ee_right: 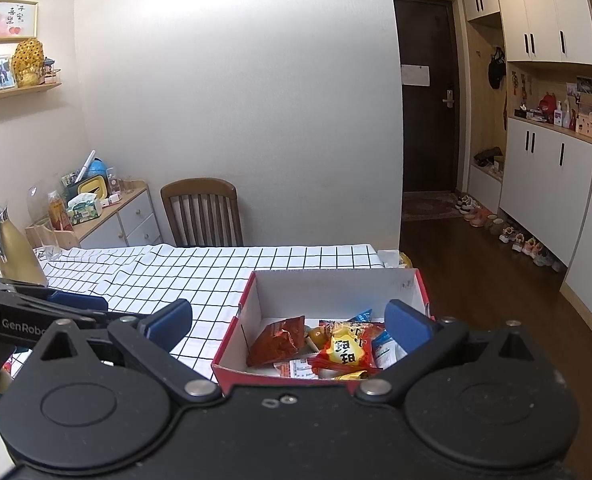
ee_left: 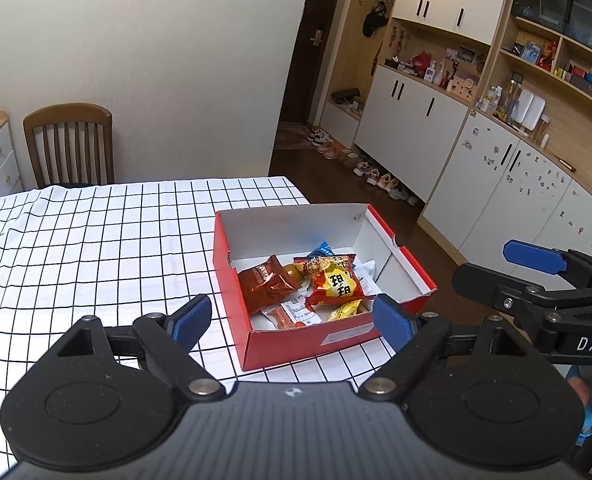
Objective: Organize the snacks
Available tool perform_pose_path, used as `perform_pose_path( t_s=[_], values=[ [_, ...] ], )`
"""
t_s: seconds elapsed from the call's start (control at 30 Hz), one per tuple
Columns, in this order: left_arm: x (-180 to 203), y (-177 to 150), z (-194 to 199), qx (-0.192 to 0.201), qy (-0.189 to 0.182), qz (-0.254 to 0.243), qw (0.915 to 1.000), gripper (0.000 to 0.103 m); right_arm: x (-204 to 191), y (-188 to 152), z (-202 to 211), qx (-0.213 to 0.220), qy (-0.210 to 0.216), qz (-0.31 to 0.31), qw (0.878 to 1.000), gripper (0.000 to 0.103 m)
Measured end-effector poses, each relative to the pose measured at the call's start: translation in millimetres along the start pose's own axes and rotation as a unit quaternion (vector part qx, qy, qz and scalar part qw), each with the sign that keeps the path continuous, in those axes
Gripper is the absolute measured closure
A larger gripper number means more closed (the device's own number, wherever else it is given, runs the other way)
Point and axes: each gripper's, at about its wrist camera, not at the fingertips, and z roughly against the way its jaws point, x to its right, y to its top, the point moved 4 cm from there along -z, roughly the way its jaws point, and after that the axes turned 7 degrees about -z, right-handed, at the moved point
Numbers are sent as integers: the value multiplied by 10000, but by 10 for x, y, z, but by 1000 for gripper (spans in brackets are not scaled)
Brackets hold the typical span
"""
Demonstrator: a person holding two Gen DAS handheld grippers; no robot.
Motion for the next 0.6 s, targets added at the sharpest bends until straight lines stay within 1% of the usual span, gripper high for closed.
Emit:
perform_pose_path(
  t_s=[0.6],
  values=[
    [63,5,-45,-30,-113,-63,9999,15,56,3,12,-22,-56,-135,9999,0]
  ],
)
